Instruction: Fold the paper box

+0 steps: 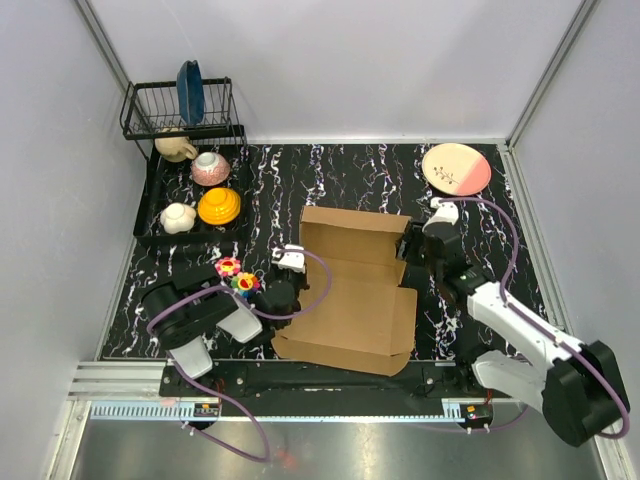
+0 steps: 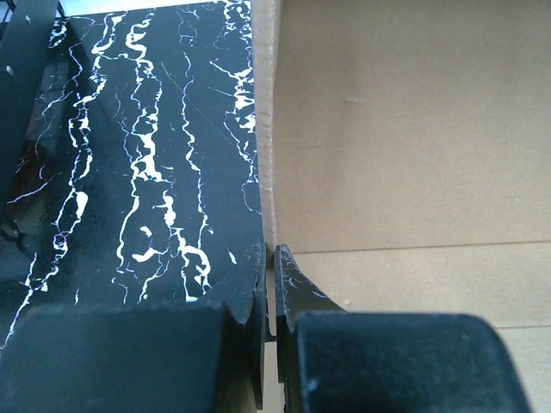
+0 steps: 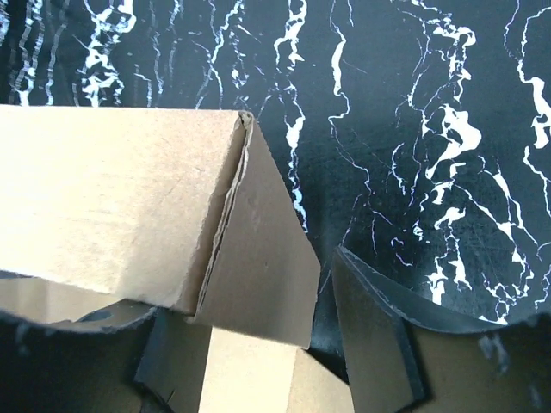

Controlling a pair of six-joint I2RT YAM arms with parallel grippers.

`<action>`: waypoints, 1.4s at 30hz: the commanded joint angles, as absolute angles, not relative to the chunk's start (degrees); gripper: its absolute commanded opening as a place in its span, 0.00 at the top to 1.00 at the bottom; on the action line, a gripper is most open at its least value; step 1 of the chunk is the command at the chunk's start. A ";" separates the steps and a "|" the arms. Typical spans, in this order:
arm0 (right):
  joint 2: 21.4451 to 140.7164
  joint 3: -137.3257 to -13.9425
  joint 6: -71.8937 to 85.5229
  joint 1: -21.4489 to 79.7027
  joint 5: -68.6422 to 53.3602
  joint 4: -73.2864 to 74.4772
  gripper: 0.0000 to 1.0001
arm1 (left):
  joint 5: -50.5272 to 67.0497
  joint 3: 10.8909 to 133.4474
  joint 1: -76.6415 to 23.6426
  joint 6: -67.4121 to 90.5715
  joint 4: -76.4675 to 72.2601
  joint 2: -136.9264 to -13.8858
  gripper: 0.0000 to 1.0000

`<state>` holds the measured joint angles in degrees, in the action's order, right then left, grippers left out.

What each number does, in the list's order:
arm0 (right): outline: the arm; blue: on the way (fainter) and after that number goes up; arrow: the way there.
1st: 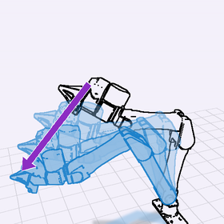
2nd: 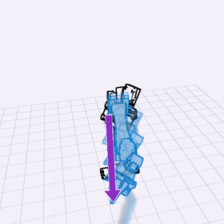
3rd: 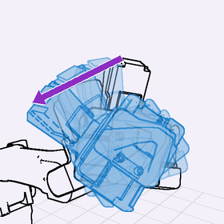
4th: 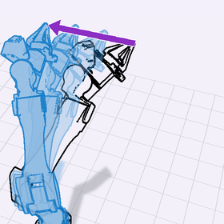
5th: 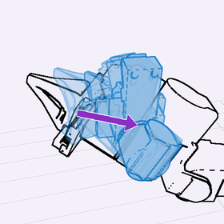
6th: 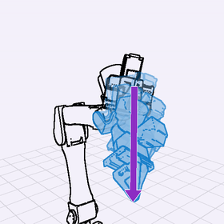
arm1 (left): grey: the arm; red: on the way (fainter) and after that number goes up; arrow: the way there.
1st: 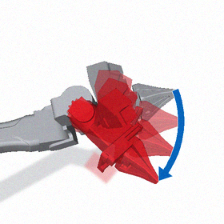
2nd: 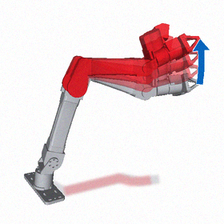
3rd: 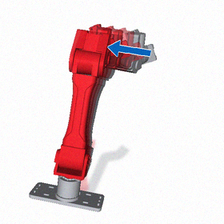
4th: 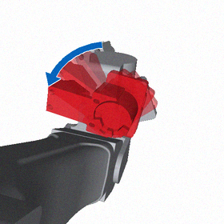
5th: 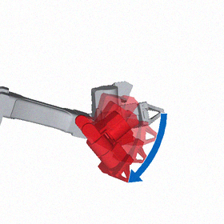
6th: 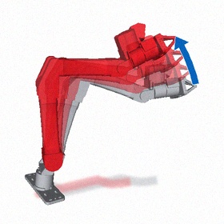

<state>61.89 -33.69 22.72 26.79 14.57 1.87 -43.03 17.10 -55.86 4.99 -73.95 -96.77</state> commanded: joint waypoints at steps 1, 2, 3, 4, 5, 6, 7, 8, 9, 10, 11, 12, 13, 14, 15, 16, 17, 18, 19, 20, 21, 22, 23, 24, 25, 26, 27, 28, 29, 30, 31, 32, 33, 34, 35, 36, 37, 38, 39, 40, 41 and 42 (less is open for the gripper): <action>54.86 -31.91 24.08 27.25 9.95 1.67 0.37 | -48.25 15.82 -57.30 2.20 -95.45 -99.58 1.00; 51.71 -31.38 23.91 27.25 8.89 1.58 0.36 | -49.12 15.82 -57.48 1.76 -95.45 -99.84 1.00; 50.03 -31.20 23.91 27.25 7.83 1.67 0.31 | -49.48 15.99 -57.48 1.50 -95.45 -100.02 1.00; 48.36 -31.20 23.47 27.25 4.95 1.93 0.29 | -49.83 16.17 -57.57 1.32 -95.45 -100.02 1.00; 45.21 -31.38 23.55 27.25 3.97 2.28 0.27 | -50.62 16.17 -57.66 0.80 -95.45 -100.02 1.00; 43.87 -31.72 23.47 27.25 2.56 3.50 0.24 | -50.97 16.35 -57.74 0.53 -95.45 -99.93 1.00; 42.64 -32.60 23.29 27.25 1.94 4.12 0.23 | -51.93 16.52 -57.83 0.44 -95.45 -99.93 1.00; 40.71 -32.96 23.20 27.25 1.32 4.65 0.23 | -52.55 16.61 -57.92 0.35 -95.45 -100.11 1.00; 39.82 -33.48 23.20 27.33 0.54 5.96 0.22 | -53.17 17.05 -58.01 -1.21 -95.45 -100.28 1.00; 39.12 -34.44 23.38 27.16 0.53 6.50 0.22 | -54.48 17.31 -58.36 -1.67 -95.45 -100.46 1.00; 37.72 -34.80 23.73 27.25 0.79 6.76 0.21 | -55.01 17.40 -58.45 -2.02 -95.45 -100.72 1.00; 37.27 -35.15 24.25 27.25 1.75 7.12 0.21 | -55.72 17.66 -58.62 -2.02 -95.45 -100.90 1.00; 36.83 -35.42 25.30 27.25 2.45 7.12 0.22 | -56.85 17.75 -58.80 -1.85 -95.45 -101.07 1.00; 36.57 -35.42 26.01 27.16 3.33 6.86 0.21 | -57.04 17.84 -59.15 -1.58 -95.45 -101.42 1.00; 37.00 -35.42 26.54 27.16 4.56 6.33 0.21 | -57.30 17.93 -59.24 -1.32 -95.45 -101.51 1.00; 37.96 -35.68 27.41 27.16 5.09 6.24 0.20 | -57.65 18.02 -59.59 -1.06 -95.45 -101.69 1.00; 40.40 -35.86 28.12 27.16 5.71 6.24 0.19 | -57.83 18.02 -59.76 -0.97 -95.45 -101.95 1.00; 41.73 -35.95 28.65 27.16 6.15 5.81 0.19 | -58.01 18.28 -60.03 -0.79 -95.45 -102.04 1.00; 42.88 -34.99 29.70 27.16 5.89 4.50 0.18 | -58.18 18.37 -60.38 -0.88 -95.45 -102.22 1.00; 44.46 -34.20 30.32 27.16 5.37 2.74 0.18 | -58.27 18.37 -60.55 -0.79 -95.45 -102.22 1.00; 45.08 -33.41 31.02 27.16 4.49 -2.06 0.18 | -58.36 18.20 -60.64 -0.70 -95.45 -102.22 1.00; 46.83 -32.27 31.81 27.16 4.40 -3.68 0.18 | -58.53 18.11 -60.99 -0.70 -95.45 -102.22 1.00; 47.89 -31.99 32.16 27.16 4.48 -5.43 0.18 | -58.54 18.11 -61.17 -0.44 -95.45 -102.30 0.99; 49.21 -31.99 32.08 27.16 4.92 -6.15 0.18 | -58.54 18.02 -61.43 -0.35 -95.45 -102.13 0.99; 51.31 -31.73 31.91 27.07 5.10 -6.67 0.19 | -58.45 17.93 -61.87 -0.35 -95.45 -102.04 0.98; 51.94 -31.47 31.82 27.16 5.27 -7.98 0.19 | -58.53 17.93 -62.14 -0.44 -95.45 -102.04 0.98; 52.29 -31.12 31.82 27.16 5.80 -8.69 0.21 | -58.62 17.84 -62.40 -0.44 -95.45 -101.95 0.97; 52.47 -30.24 31.64 27.16 6.06 -9.31 0.22 | -58.71 17.75 -62.92 -0.53 -95.45 -101.69 0.96; 52.47 -29.80 31.64 27.16 6.24 -9.93 0.23 | -58.88 17.58 -63.28 -0.53 -95.45 -101.52 0.95; 52.47 -29.27 31.38 27.16 6.59 -9.93 0.26 | -59.15 17.23 -63.54 -0.53 -95.45 -101.08 0.92; 52.38 -28.92 31.20 27.16 6.77 -10.02 0.28 | -59.67 16.97 -64.24 -0.61 -95.45 -100.47 0.89; 52.12 -28.66 30.94 27.16 7.12 -9.67 0.30 | -59.85 16.79 -64.60 -0.88 -95.45 -99.85 0.86; 51.95 -27.78 30.68 27.16 7.73 -9.67 0.31 | -59.85 16.27 -65.03 -1.23 -95.45 -99.32 0.77; 51.33 -27.16 30.59 27.16 8.00 -9.67 0.33 | -60.11 16.09 -65.74 -1.67 -95.45 -97.92 0.72; 51.07 -26.64 30.59 27.07 8.26 -9.58 0.34 | -60.38 15.91 -66.18 -2.89 -95.45 -97.21 0.67; 50.89 -25.76 30.50 27.16 8.87 -9.67 0.35 | -60.47 15.56 -66.62 -3.77 -95.45 -96.42 0.63; 50.54 -25.40 30.50 27.16 9.05 -9.58 0.36 | -60.64 15.56 -67.67 -5.52 -95.45 -94.76 0.57; 50.45 -25.05 30.50 27.16 9.40 -9.41 0.36 | -60.64 15.30 -68.20 -6.67 -95.36 -93.88 0.55; 50.36 -24.35 30.50 27.16 9.67 -9.40 0.36 | -60.56 15.38 -68.99 -8.16 -95.36 -93.00 0.53; 50.10 -24.08 30.41 27.16 9.84 -9.32 0.36 | -60.64 15.55 -70.56 -11.22 -95.36 -91.25 0.51; 49.92 -23.91 30.41 27.16 10.10 -9.23 0.35 | -60.91 15.73 -71.45 -12.82 -95.36 -90.27 0.50; 49.83 -23.73 30.41 27.16 10.28 -9.05 0.35 | -61.69 15.82 -73.37 -14.31 -95.27 -89.22 0.49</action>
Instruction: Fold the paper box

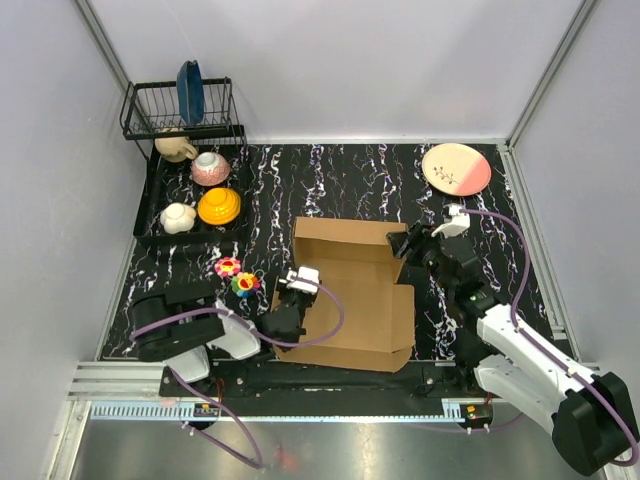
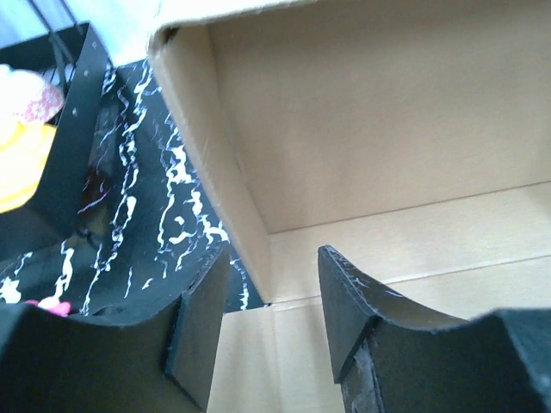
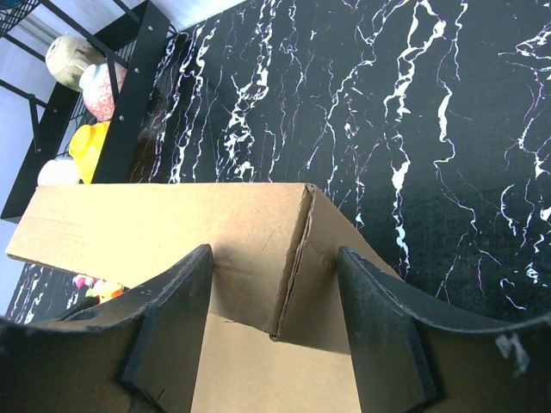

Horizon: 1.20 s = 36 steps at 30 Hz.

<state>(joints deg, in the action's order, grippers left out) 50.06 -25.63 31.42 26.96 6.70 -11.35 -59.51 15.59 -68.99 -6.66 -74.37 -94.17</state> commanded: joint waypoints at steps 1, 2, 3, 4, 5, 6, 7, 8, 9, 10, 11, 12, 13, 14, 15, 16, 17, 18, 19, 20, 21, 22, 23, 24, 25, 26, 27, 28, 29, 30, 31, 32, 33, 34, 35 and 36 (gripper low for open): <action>50.01 -23.82 30.41 27.16 10.37 -8.97 0.35 | -62.05 15.91 -74.43 -17.55 -95.27 -87.03 0.48; 50.01 -23.91 30.32 27.07 10.72 -8.62 0.34 | -62.22 16.00 -75.57 -19.23 -95.10 -85.71 0.47; 50.10 -24.25 30.15 27.16 10.72 -8.44 0.34 | -62.75 16.26 -76.72 -20.90 -94.75 -84.48 0.46; 50.62 -24.43 30.06 27.16 10.90 -8.26 0.34 | -63.10 16.52 -79.16 -24.40 -93.01 -81.59 0.45; 50.80 -24.69 29.88 27.16 11.07 -7.91 0.34 | -63.71 18.00 -80.58 -26.43 -91.68 -80.17 0.43; 51.15 -25.13 29.45 27.16 11.25 -7.74 0.33 | -65.81 19.15 -81.81 -27.93 -90.10 -78.68 0.41; 51.85 -25.48 29.27 27.16 11.51 -7.39 0.33 | -67.31 20.29 -83.22 -29.69 -86.09 -75.70 0.40; 52.20 -25.75 29.01 27.16 11.77 -6.86 0.33 | -68.72 23.17 -83.49 -29.27 -82.83 -74.11 0.38; 52.56 -26.01 28.48 27.16 11.95 -6.68 0.33 | -69.86 24.60 -83.24 -28.05 -78.53 -72.18 0.36; 52.65 -26.19 28.22 27.16 12.13 -6.51 0.33 | -69.44 25.91 -82.62 -22.90 -67.26 -67.72 0.34; 52.65 -26.28 28.04 27.16 12.39 -6.42 0.32 | -68.30 28.36 -81.66 -18.24 -60.62 -65.07 0.32; 52.65 -26.37 27.69 27.16 12.48 -6.42 0.32 | -63.07 29.78 -78.08 -12.10 -52.38 -58.86 0.30; 52.65 -26.45 27.42 27.07 12.57 -6.24 0.32 | -58.75 31.54 -75.18 4.58 -32.54 -55.67 0.28; 52.65 -26.54 27.33 27.16 12.57 -6.07 0.32 | -53.23 34.25 -71.06 12.31 -24.78 -52.68 0.26; 52.65 -26.54 27.07 27.16 12.39 -6.06 0.32 | -43.43 34.36 -62.40 17.61 -20.87 -48.47 0.23; 52.82 -26.54 26.98 27.07 12.39 -6.06 0.32 | -39.68 33.84 -58.83 22.45 -19.53 -47.04 0.22; 52.91 -26.54 26.98 27.07 12.13 -6.15 0.32 | -36.77 33.40 -55.75 22.93 -19.42 -46.33 0.20; 53.26 -26.54 27.07 27.07 12.04 -6.24 0.32 | -33.43 33.75 -51.29 23.29 -17.94 -46.32 0.13; 53.44 -26.54 27.07 27.07 11.78 -6.50 0.32 | -31.66 34.10 -49.24 23.38 -17.49 -46.58 0.10; 53.79 -26.46 26.98 26.98 11.52 -6.59 0.32 | -29.38 34.88 -47.48 23.29 -17.32 -47.28 0.09; 53.96 -26.54 26.98 27.07 11.43 -6.68 0.32 | -23.79 35.33 -43.89 23.73 -16.71 -48.85 0.09; 53.96 -26.46 26.98 27.07 11.25 -6.85 0.32 | -20.69 35.77 -41.94 25.91 -16.87 -50.00 0.08; 53.96 -26.28 26.90 27.07 11.08 -6.94 0.32 | -17.00 35.51 -40.10 26.97 -17.66 -50.97 0.08; 53.70 -26.11 26.89 27.07 10.99 -7.12 0.32 | -10.18 35.25 -36.77 28.29 -20.02 -53.24 0.08; 53.70 -26.02 26.89 26.98 10.81 -7.21 0.32 | -7.76 34.46 -35.35 30.91 -21.34 -54.39 0.09; 53.79 -26.10 26.72 27.07 10.64 -7.21 0.32 | -5.21 33.76 -34.11 31.81 -23.45 -55.27 0.09; 53.79 -26.10 26.72 27.07 10.46 -7.21 0.32 | -0.40 32.79 -31.75 33.30 -28.77 -57.55 0.09; 53.88 -26.10 26.72 27.07 10.37 -7.21 0.32 | 1.74 31.91 -30.60 34.27 -30.39 -58.70 0.12; 53.96 -26.10 26.63 27.07 10.20 -7.21 0.32 | 3.50 31.56 -29.45 35.23 -31.89 -59.67 0.13; 54.05 -26.10 26.63 26.98 10.11 -7.21 0.32 | 6.65 31.03 -27.88 36.72 -35.91 -61.33 0.14; 54.14 -26.10 26.63 27.07 9.93 -7.21 0.32 | 7.90 30.07 -27.34 37.43 -37.69 -62.13 0.14; 54.14 -26.10 26.63 27.07 9.84 -7.21 0.32 | 8.87 29.97 -26.99 37.79 -39.10 -62.92 0.15; 54.31 -26.02 26.54 27.07 9.76 -7.29 0.32 | 9.83 29.88 -26.55 37.97 -40.42 -64.32 0.15; 54.23 -26.02 26.54 27.07 9.49 -7.47 0.32 | 10.10 30.06 -26.46 38.14 -40.60 -64.94 0.15; 54.32 -26.02 26.37 27.07 9.49 -7.47 0.32 | 10.54 30.06 -26.28 38.23 -41.39 -65.56 0.15; 54.40 -26.10 26.37 27.07 9.41 -7.47 0.32 | 11.94 29.88 -26.02 38.93 -43.40 -66.61 0.16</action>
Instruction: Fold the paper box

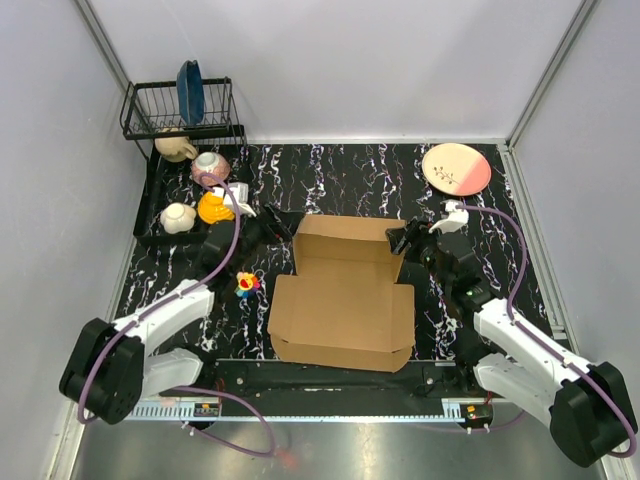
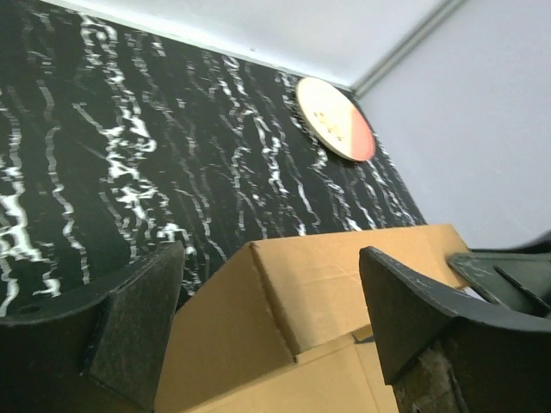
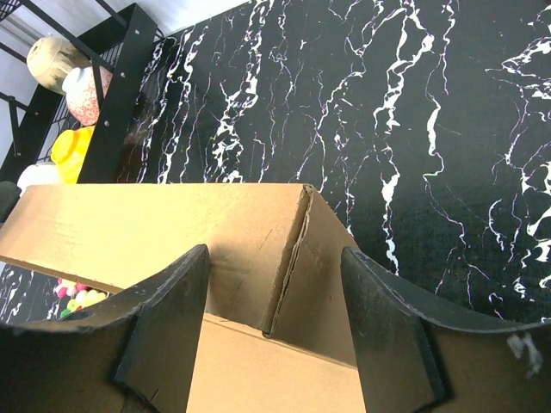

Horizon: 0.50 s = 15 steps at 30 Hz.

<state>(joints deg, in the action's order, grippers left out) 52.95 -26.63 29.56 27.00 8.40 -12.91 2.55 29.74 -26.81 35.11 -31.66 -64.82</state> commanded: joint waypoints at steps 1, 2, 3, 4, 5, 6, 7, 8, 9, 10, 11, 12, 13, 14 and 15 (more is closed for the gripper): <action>54.40 -26.02 26.28 27.07 9.40 -7.47 0.32 | 12.91 29.97 -25.84 39.28 -44.29 -67.23 0.16; 54.40 -25.93 26.28 27.07 9.40 -7.47 0.32 | 13.96 30.14 -25.75 39.55 -45.17 -68.45 0.17; 54.32 -25.84 26.28 27.07 9.40 -7.38 0.32 | 16.58 30.32 -25.66 39.90 -46.05 -69.16 0.19; 54.23 -25.67 26.28 27.07 9.49 -7.47 0.33 | 17.57 30.67 -25.66 40.08 -46.23 -69.69 0.20; 54.14 -25.49 26.19 27.07 9.58 -7.47 0.33 | 18.45 30.59 -25.66 40.34 -46.67 -70.65 0.22; 54.23 -25.49 26.28 27.07 9.67 -7.47 0.33 | 18.72 29.72 -25.66 40.86 -47.28 -70.93 0.26; 54.23 -25.23 26.28 27.16 9.84 -7.47 0.33 | 18.63 29.19 -25.66 41.22 -47.98 -71.54 0.28; 54.14 -25.14 26.28 27.07 9.93 -7.47 0.33 | 18.63 28.74 -25.66 41.48 -48.51 -71.80 0.30; 54.05 -25.05 26.19 26.98 10.02 -7.38 0.33 | 18.46 28.04 -25.66 41.83 -48.52 -71.98 0.33; 53.97 -24.96 26.28 27.07 10.11 -7.47 0.33 | 18.46 27.78 -25.66 42.01 -48.52 -72.16 0.35; 53.96 -24.61 26.28 26.98 10.28 -7.47 0.33 | 18.11 27.60 -25.66 42.10 -48.52 -72.59 0.36; 53.88 -24.52 26.19 27.07 10.37 -7.47 0.33 | 17.84 27.34 -25.66 42.10 -48.17 -72.68 0.41; 53.88 -24.26 26.28 26.98 10.37 -7.47 0.33 | 17.67 27.33 -25.66 42.01 -47.73 -72.77 0.42; 53.70 -24.08 26.19 27.07 10.37 -7.47 0.33 | 17.75 27.33 -25.66 42.01 -47.38 -73.03 0.43; 53.70 -23.91 26.37 27.07 10.37 -7.38 0.33 | 18.01 27.25 -25.66 41.92 -47.20 -73.21 0.44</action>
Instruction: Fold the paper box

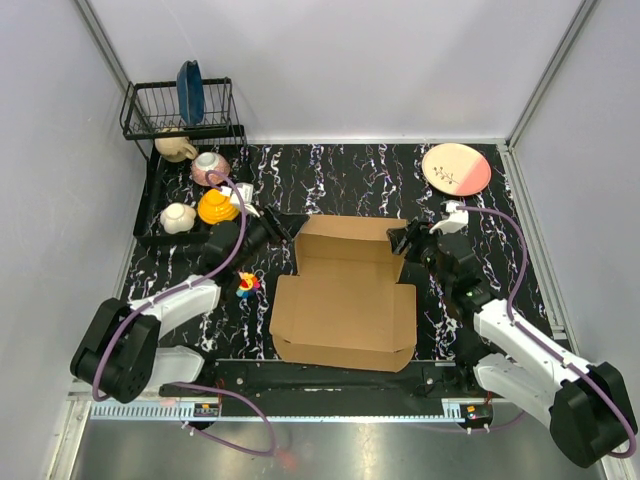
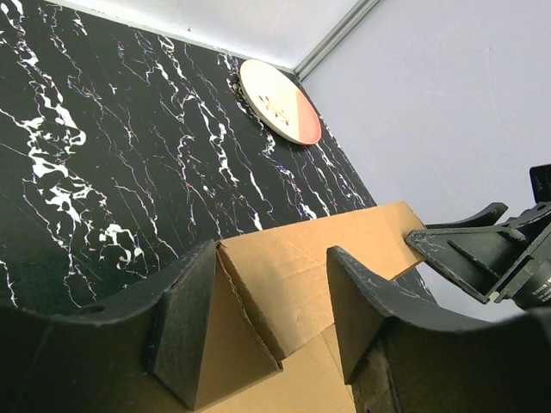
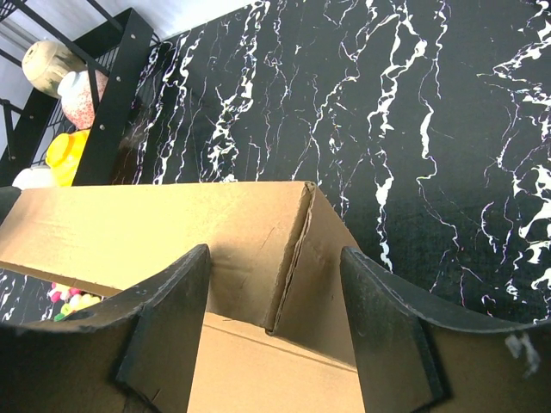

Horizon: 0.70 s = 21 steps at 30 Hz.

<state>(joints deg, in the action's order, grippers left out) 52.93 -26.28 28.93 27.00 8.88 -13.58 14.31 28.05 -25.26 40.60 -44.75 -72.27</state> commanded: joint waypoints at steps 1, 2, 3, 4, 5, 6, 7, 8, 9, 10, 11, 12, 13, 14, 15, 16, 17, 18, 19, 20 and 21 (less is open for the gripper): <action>53.61 -23.73 26.45 27.07 10.37 -7.38 0.33 | 18.28 27.33 -25.66 41.92 -46.94 -73.39 0.45; 53.35 -23.64 26.54 27.07 10.37 -7.38 0.33 | 18.72 27.42 -25.66 41.84 -46.15 -73.56 0.45; 53.18 -23.56 26.63 27.07 10.37 -7.30 0.33 | 18.81 27.33 -25.66 41.66 -45.45 -73.56 0.45; 53.17 -23.47 26.72 27.07 10.46 -7.29 0.33 | 18.72 27.42 -25.66 41.57 -44.66 -73.48 0.43; 52.91 -23.38 26.72 27.07 10.46 -7.21 0.33 | 17.85 27.16 -25.66 41.31 -43.60 -73.39 0.40; 52.91 -23.38 26.72 27.07 10.46 -7.12 0.33 | 17.06 26.90 -25.66 41.05 -43.07 -73.13 0.37; 52.65 -23.38 26.63 27.07 10.55 -7.03 0.33 | 14.70 26.63 -25.66 40.96 -42.46 -72.34 0.33; 52.65 -23.29 26.72 27.07 10.46 -6.94 0.33 | 13.37 26.28 -25.66 40.61 -41.06 -71.81 0.31; 52.47 -23.29 26.72 27.07 10.63 -6.94 0.33 | 12.32 26.11 -25.66 40.43 -40.70 -71.20 0.30; 52.47 -23.20 26.63 27.07 10.63 -6.86 0.33 | 10.83 26.19 -25.66 40.17 -40.17 -70.23 0.28; 52.30 -23.12 26.63 27.07 10.63 -6.77 0.33 | 10.46 26.54 -25.66 39.30 -38.69 -69.96 0.27; 52.29 -23.12 26.63 27.07 10.63 -6.77 0.33 | 10.46 26.80 -25.66 38.85 -38.06 -69.87 0.27; 52.21 -23.12 26.54 27.07 10.63 -6.77 0.33 | 10.63 27.15 -25.75 38.59 -37.45 -70.22 0.28; 52.29 -23.12 26.63 26.98 10.72 -6.85 0.33 | 10.63 27.42 -25.75 38.41 -36.66 -70.31 0.32; 52.38 -23.12 26.63 27.16 10.64 -6.86 0.34 | 10.46 27.25 -25.75 38.50 -36.65 -70.66 0.35; 52.21 -23.12 26.72 27.07 10.63 -6.86 0.34 | 10.28 27.07 -25.75 38.67 -36.74 -71.10 0.39; 52.03 -23.03 26.72 27.07 10.55 -6.77 0.33 | 10.20 26.29 -25.75 39.19 -37.61 -71.28 0.42; 51.86 -23.03 26.81 27.07 10.63 -6.68 0.33 | 10.20 25.84 -25.75 39.46 -38.14 -71.37 0.50; 51.59 -22.85 26.81 27.07 10.63 -6.59 0.33 | 10.02 25.49 -25.75 39.90 -38.67 -71.80 0.53; 51.42 -22.85 26.81 27.07 10.63 -6.50 0.33 | 10.11 24.71 -25.75 40.25 -39.72 -71.98 0.57; 51.16 -22.76 26.81 27.16 10.63 -6.50 0.33 | 10.02 24.52 -25.75 40.43 -40.16 -72.07 0.60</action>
